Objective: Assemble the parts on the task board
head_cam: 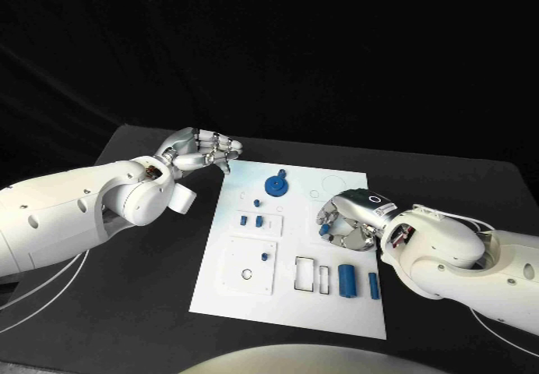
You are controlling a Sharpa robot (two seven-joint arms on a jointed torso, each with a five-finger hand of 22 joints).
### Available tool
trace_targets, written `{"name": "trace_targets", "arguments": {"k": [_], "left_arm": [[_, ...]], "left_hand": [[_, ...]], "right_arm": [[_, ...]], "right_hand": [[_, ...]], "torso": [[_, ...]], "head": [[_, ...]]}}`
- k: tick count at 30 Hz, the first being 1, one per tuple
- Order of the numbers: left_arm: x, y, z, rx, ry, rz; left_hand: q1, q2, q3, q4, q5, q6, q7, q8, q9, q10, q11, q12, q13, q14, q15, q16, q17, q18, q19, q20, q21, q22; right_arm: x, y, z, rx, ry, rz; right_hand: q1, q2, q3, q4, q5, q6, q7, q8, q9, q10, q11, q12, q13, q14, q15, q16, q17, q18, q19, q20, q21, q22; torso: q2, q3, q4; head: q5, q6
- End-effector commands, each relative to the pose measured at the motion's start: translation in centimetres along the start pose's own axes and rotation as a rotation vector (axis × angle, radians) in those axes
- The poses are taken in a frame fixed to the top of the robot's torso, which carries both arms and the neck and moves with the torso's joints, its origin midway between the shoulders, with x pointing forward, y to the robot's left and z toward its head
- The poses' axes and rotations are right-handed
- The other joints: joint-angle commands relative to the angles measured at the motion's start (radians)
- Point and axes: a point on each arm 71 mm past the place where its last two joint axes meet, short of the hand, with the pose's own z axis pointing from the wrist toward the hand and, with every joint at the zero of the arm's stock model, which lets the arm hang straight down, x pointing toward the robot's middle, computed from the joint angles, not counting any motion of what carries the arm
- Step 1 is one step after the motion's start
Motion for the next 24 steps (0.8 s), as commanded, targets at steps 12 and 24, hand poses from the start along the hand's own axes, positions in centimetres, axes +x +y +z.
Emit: {"name": "trace_targets", "arguments": {"k": [12, 24], "left_arm": [[0.11, -0.07, -0.02, 0.003, 0.014, -0.01], [0.01, -0.04, -0.06, 0.002, 0.012, -0.009]], "left_hand": [[-0.003, 0.009, -0.006, -0.002, 0.0, 0.004, 0.004, 0.003, 0.001, -0.008, -0.001, 0.006, 0.0, -0.008, 0.002, -0.006, -0.001, 0.013, -0.007, 0.0, -0.006, -0.001], [-0.002, 0.011, -0.007, -0.003, 0.0, 0.004, 0.004, 0.004, 0.001, -0.01, -0.001, 0.008, 0.0, -0.009, 0.002, -0.006, -0.001, 0.014, -0.007, 0.001, -0.007, -0.001]], "right_arm": [[-0.28, 0.2, 0.0, -0.004, -0.044, 0.006], [-0.75, 0.51, -0.17, -0.015, -0.092, 0.007]], "right_hand": [[0.045, 0.073, 0.143, -0.02, 0.003, 0.081, -0.035, 0.066, 0.032, 0.113, -0.03, 0.028, 0.028, 0.047, -0.029, 0.018, 0.015, -0.015, 0.019, -0.017, 0.045, 0.157], [0.042, 0.06, 0.241, -0.064, 0.002, 0.079, -0.042, 0.117, 0.083, 0.154, -0.04, 0.025, 0.048, 0.048, -0.039, 0.023, 0.02, -0.018, 0.024, -0.029, 0.062, 0.165]], "torso": [[0.0, 0.0001, 0.0001], [0.0, -0.0004, -0.0002]], "head": [[0.0, -0.001], [0.0, -0.002]]}}
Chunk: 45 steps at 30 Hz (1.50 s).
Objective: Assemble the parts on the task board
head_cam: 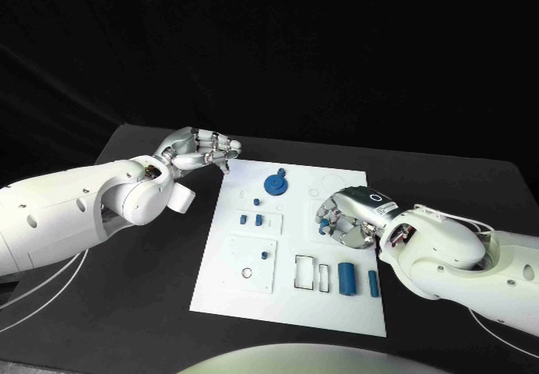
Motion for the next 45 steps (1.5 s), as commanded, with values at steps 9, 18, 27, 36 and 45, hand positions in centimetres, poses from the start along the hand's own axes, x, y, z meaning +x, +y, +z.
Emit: {"name": "trace_targets", "arguments": {"k": [9, 18, 27, 36, 45], "left_arm": [[0.2, -0.1, 0.1, 0.005, 0.015, -0.01], [0.3, 0.0, 0.2, 0.002, 0.02, -0.012], [0.5, 0.1, 0.3, 0.001, 0.024, -0.014], [0.9, 0.3, 0.4, 0.002, 0.03, -0.018], [1.2, 0.3, 0.6, 0.003, 0.037, -0.022]], "left_hand": [[0.0, 0.012, -0.004, -0.001, 0.0, 0.004, 0.004, 0.004, 0.001, -0.01, -0.001, 0.004, 0.0, -0.005, -0.002, -0.006, -0.002, 0.014, -0.007, 0.001, -0.003, -0.002], [-0.001, 0.012, -0.005, -0.002, 0.0, 0.004, 0.005, 0.005, 0.001, -0.012, -0.001, 0.005, 0.0, -0.006, -0.002, -0.006, -0.002, 0.014, -0.007, 0.001, -0.004, -0.002], [-0.001, 0.012, -0.005, -0.002, 0.0, 0.004, 0.005, 0.005, 0.001, -0.012, -0.001, 0.005, 0.0, -0.006, -0.002, -0.006, -0.002, 0.014, -0.007, 0.001, -0.004, -0.002], [-0.001, 0.012, -0.006, -0.002, 0.0, 0.003, 0.005, 0.005, 0.001, -0.014, 0.0, 0.005, 0.0, -0.006, -0.001, -0.006, -0.002, 0.013, -0.007, 0.001, -0.004, -0.002], [-0.001, 0.012, -0.006, -0.002, 0.0, 0.003, 0.005, 0.005, 0.001, -0.015, 0.0, 0.006, 0.0, -0.006, -0.001, -0.007, -0.003, 0.013, -0.007, 0.001, -0.004, -0.003]], "right_arm": [[-2.3, 1.3, -0.4, -0.047, -0.086, 0.013], [-3.1, 2.4, -0.7, -0.083, -0.098, 0.036], [-3.3, 5.4, 0.0, -0.19, -0.118, 0.1], [-1.7, 9.2, 1.5, -0.3, -0.087, 0.157], [1.3, 12.1, 2.5, -0.386, -0.045, 0.189]], "right_hand": [[-0.007, -0.003, 0.024, -0.015, 0.002, 0.003, -0.005, 0.074, 0.076, 0.011, 0.001, -0.007, 0.005, 0.05, -0.006, 0.004, 0.0, -0.019, 0.003, -0.008, 0.009, 0.167], [-0.012, -0.008, 0.03, -0.019, 0.001, 0.001, -0.005, 0.079, 0.082, 0.012, 0.001, -0.01, 0.006, 0.049, -0.006, 0.005, -0.001, -0.019, 0.003, -0.008, 0.009, 0.167], [-0.014, -0.01, 0.035, -0.025, 0.001, 0.0, -0.005, 0.083, 0.087, 0.012, 0.001, -0.013, 0.007, 0.049, -0.006, 0.004, -0.003, -0.018, 0.001, -0.008, 0.005, 0.165], [-0.015, -0.008, 0.043, -0.034, 0.001, -0.003, -0.003, 0.088, 0.093, 0.014, 0.002, -0.016, 0.008, 0.048, -0.006, 0.002, -0.007, -0.016, -0.002, -0.009, -0.006, 0.163], [-0.015, -0.008, 0.046, -0.039, 0.001, -0.005, -0.002, 0.089, 0.095, 0.014, 0.003, -0.018, 0.008, 0.048, -0.005, 0.002, -0.009, -0.015, -0.005, -0.009, -0.014, 0.161]], "torso": [[-0.002, -0.0006, 0.0004], [-0.002, -0.0004, 0.0001], [0.0, 0.0006, -0.0005], [-0.002, -0.0004, -0.0003], [0.0, -0.0013, 0.0]], "head": [[-0.003, 0.004], [-0.001, 0.007], [0.01, 0.01], [0.027, 0.016], [0.044, 0.014]]}}
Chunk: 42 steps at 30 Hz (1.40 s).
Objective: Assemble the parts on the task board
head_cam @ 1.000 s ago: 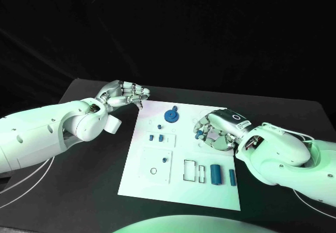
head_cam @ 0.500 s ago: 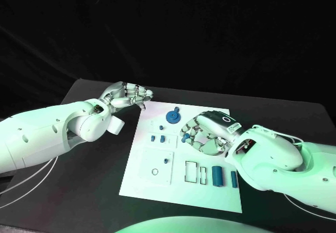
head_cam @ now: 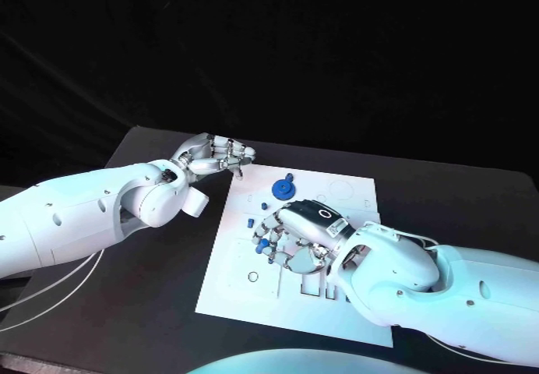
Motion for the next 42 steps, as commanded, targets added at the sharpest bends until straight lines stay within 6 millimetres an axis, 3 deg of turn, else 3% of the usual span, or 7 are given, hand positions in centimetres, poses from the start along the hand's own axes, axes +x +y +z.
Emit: {"name": "trace_targets", "arguments": {"k": [1, 5, 6, 9, 10, 20, 42], "left_arm": [[0.3, -0.1, 0.1, 0.01, 0.018, -0.012], [0.5, -0.1, 0.2, 0.011, 0.022, -0.013], [0.5, -0.1, 0.2, 0.011, 0.023, -0.014], [0.6, -0.1, 0.3, 0.011, 0.025, -0.015], [0.6, -0.1, 0.3, 0.012, 0.026, -0.015], [0.7, -0.1, 0.4, 0.011, 0.026, -0.015], [0.5, 0.0, 0.4, 0.008, 0.024, -0.014]], "left_hand": [[-0.001, 0.012, -0.004, 0.0, 0.0, 0.003, 0.005, 0.005, 0.001, -0.008, 0.0, 0.006, 0.0, -0.006, -0.001, -0.007, -0.001, 0.013, -0.007, 0.001, -0.004, -0.001], [-0.001, 0.012, -0.004, 0.0, 0.0, 0.003, 0.005, 0.005, 0.001, -0.008, 0.0, 0.006, 0.0, -0.006, -0.001, -0.007, -0.001, 0.013, -0.007, 0.001, -0.004, -0.001], [-0.001, 0.012, -0.004, 0.0, 0.0, 0.003, 0.005, 0.005, 0.001, -0.008, 0.0, 0.006, 0.0, -0.006, -0.001, -0.007, -0.001, 0.013, -0.007, 0.001, -0.004, -0.001], [-0.001, 0.012, -0.004, 0.0, 0.0, 0.002, 0.005, 0.005, 0.001, -0.008, 0.0, 0.006, 0.0, -0.007, -0.001, -0.007, -0.001, 0.013, -0.007, 0.001, -0.005, -0.001], [-0.001, 0.012, -0.004, 0.0, 0.001, 0.002, 0.005, 0.005, 0.001, -0.009, 0.0, 0.007, 0.0, -0.007, -0.001, -0.007, -0.001, 0.013, -0.007, 0.001, -0.005, -0.001], [-0.001, 0.012, -0.004, 0.0, 0.001, 0.002, 0.005, 0.005, 0.001, -0.009, 0.0, 0.007, 0.0, -0.007, -0.001, -0.007, -0.001, 0.013, -0.007, 0.001, -0.005, -0.001], [-0.002, 0.013, -0.006, 0.0, 0.001, 0.001, 0.005, 0.005, 0.001, -0.01, 0.0, 0.009, 0.0, -0.007, -0.001, -0.007, -0.001, 0.013, -0.007, 0.001, -0.006, -0.002]], "right_arm": [[1.1, 0.3, 0.3, -0.047, 0.009, 0.005], [2.6, 0.4, 0.6, -0.055, 0.031, 0.022], [3.0, 0.3, 0.6, -0.055, 0.036, 0.026], [3.7, 0.3, 0.7, -0.056, 0.047, 0.033], [4.0, 0.3, 0.8, -0.055, 0.051, 0.035], [5.0, -0.5, 0.5, -0.037, 0.083, 0.037], [5.3, -1.2, 0.1, -0.014, 0.126, 0.019]], "right_hand": [[0.002, 0.013, 0.011, -0.006, 0.003, 0.001, 0.004, 0.067, 0.094, 0.003, -0.001, -0.006, 0.0, 0.046, -0.007, 0.002, -0.001, -0.015, -0.005, -0.002, -0.007, 0.16], [0.002, 0.013, 0.012, -0.007, 0.003, 0.0, 0.004, 0.067, 0.095, 0.004, -0.001, -0.006, 0.0, 0.046, -0.007, 0.002, -0.001, -0.014, -0.005, -0.002, -0.008, 0.16], [-0.003, 0.02, -0.009, -0.019, -0.157, 0.007, 0.003, 0.083, 0.11, 0.01, -0.02, -0.006, 0.002, 0.045, -0.004, 0.002, -0.002, -0.013, -0.007, -0.004, -0.011, 0.159], [-0.003, 0.02, -0.009, -0.019, -0.157, 0.007, 0.003, 0.083, 0.11, 0.01, -0.02, -0.006, 0.002, 0.045, -0.004, 0.002, -0.002, -0.013, -0.007, -0.004, -0.011, 0.159], [-0.005, 0.026, -0.01, -0.029, -0.188, -0.005, 0.0, 0.085, 0.116, 0.007, -0.004, -0.012, 0.001, 0.045, -0.009, 0.002, -0.003, -0.014, -0.007, -0.002, -0.012, 0.158], [-0.006, 0.027, -0.011, -0.032, -0.187, -0.007, 0.0, 0.086, 0.118, 0.007, -0.003, -0.013, 0.002, 0.046, -0.008, 0.002, -0.003, -0.014, -0.008, -0.002, -0.012, 0.158], [-0.008, 0.029, -0.011, -0.034, -0.187, -0.009, 0.0, 0.088, 0.121, 0.007, -0.003, -0.014, 0.002, 0.046, -0.008, 0.002, -0.002, -0.014, -0.008, -0.002, -0.014, 0.158]], "torso": [[0.001, -0.0016, -0.0005], [0.002, -0.0009, 0.0001], [0.002, -0.0006, 0.0003], [0.003, -0.0002, 0.0016], [0.003, 0.0, 0.0016], [0.002, -0.0003, -0.0016], [0.003, -0.0009, 0.0002]], "head": [[0.008, -0.004], [0.02, -0.009], [0.022, -0.01], [0.029, -0.015], [0.031, -0.016], [0.043, -0.025], [0.043, -0.033]]}}
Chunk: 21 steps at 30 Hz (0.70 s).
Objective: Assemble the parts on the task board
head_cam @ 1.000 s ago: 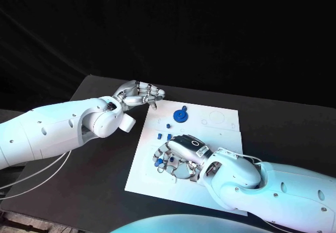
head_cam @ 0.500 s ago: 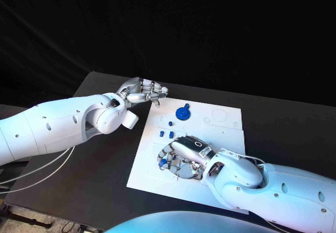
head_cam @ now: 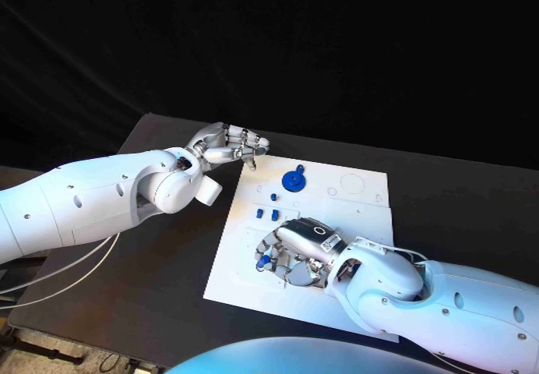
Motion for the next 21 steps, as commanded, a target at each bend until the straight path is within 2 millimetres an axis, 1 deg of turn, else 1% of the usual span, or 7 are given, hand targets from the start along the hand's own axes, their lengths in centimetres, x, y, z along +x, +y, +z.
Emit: {"name": "trace_targets", "arguments": {"k": [1, 4, 7, 16, 21], "left_arm": [[0.21, -0.11, 0.04, 0.008, 0.016, -0.011], [0.21, -0.11, 0.03, 0.008, 0.016, -0.011], [0.18, -0.11, 0.01, 0.007, 0.015, -0.011], [0.07, -0.09, -0.06, 0.005, 0.013, -0.01], [0.05, -0.08, -0.08, 0.005, 0.013, -0.01]], "left_hand": [[0.002, 0.009, -0.006, -0.001, 0.001, 0.001, 0.005, 0.005, 0.001, -0.007, -0.003, 0.004, 0.0, -0.007, -0.001, -0.007, -0.002, 0.013, -0.007, 0.001, -0.006, -0.001], [0.002, 0.009, -0.006, -0.001, 0.001, 0.001, 0.005, 0.005, 0.001, -0.007, -0.003, 0.004, 0.0, -0.007, -0.001, -0.007, -0.002, 0.013, -0.007, 0.001, -0.006, -0.001], [0.002, 0.009, -0.006, -0.001, 0.001, 0.001, 0.005, 0.005, 0.001, -0.007, -0.003, 0.004, 0.0, -0.007, -0.001, -0.007, -0.002, 0.013, -0.007, 0.001, -0.006, -0.001], [0.002, 0.009, -0.006, -0.001, 0.001, 0.001, 0.005, 0.005, 0.001, -0.007, -0.003, 0.004, 0.0, -0.007, -0.001, -0.007, -0.002, 0.013, -0.007, 0.001, -0.006, -0.001], [0.002, 0.009, -0.006, -0.001, 0.001, 0.001, 0.005, 0.005, 0.001, -0.007, -0.003, 0.004, 0.0, -0.007, -0.001, -0.007, -0.002, 0.013, -0.007, 0.001, -0.006, -0.001]], "right_arm": [[0.38, -0.01, 0.04, -0.007, 0.031, -0.016], [0.48, 0.04, 0.13, -0.009, 0.032, -0.015], [0.56, 0.09, 0.19, -0.01, 0.035, -0.014], [0.5, 0.21, 0.07, -0.015, 0.025, -0.012], [0.42, 0.34, -0.02, -0.02, 0.016, -0.012]], "right_hand": [[-0.001, 0.009, 0.0, -0.004, 0.001, 0.002, -0.003, 0.073, 0.121, 0.002, 0.003, -0.005, 0.001, 0.045, -0.009, 0.002, -0.001, -0.014, -0.004, 0.001, -0.006, 0.158], [-0.001, 0.009, 0.0, -0.004, 0.001, 0.002, -0.003, 0.073, 0.121, 0.002, 0.003, -0.005, 0.001, 0.045, -0.009, 0.002, -0.001, -0.014, -0.004, 0.001, -0.006, 0.158], [-0.005, 0.011, -0.002, -0.008, 0.0, -0.001, -0.003, 0.076, 0.125, 0.003, 0.003, -0.007, 0.002, 0.045, -0.008, 0.002, -0.003, -0.013, -0.005, 0.002, -0.007, 0.158], [-0.005, 0.011, -0.002, -0.008, 0.0, -0.001, -0.003, 0.076, 0.125, 0.003, 0.003, -0.007, 0.002, 0.045, -0.008, 0.002, -0.003, -0.013, -0.005, 0.002, -0.007, 0.158], [-0.006, 0.012, -0.002, -0.01, 0.001, -0.002, -0.003, 0.077, 0.126, 0.003, 0.003, -0.007, 0.002, 0.045, -0.008, 0.002, -0.002, -0.013, -0.005, 0.002, -0.007, 0.158]], "torso": [[0.0, -0.0007, 0.0004], [0.0, -0.0004, 0.0008], [0.0, -0.0003, 0.0009], [0.0, -0.0005, -0.0005], [-0.001, 0.0004, 0.0002]], "head": [[0.001, 0.0], [0.001, 0.001], [0.002, -0.001], [0.003, -0.002], [0.004, -0.002]]}}
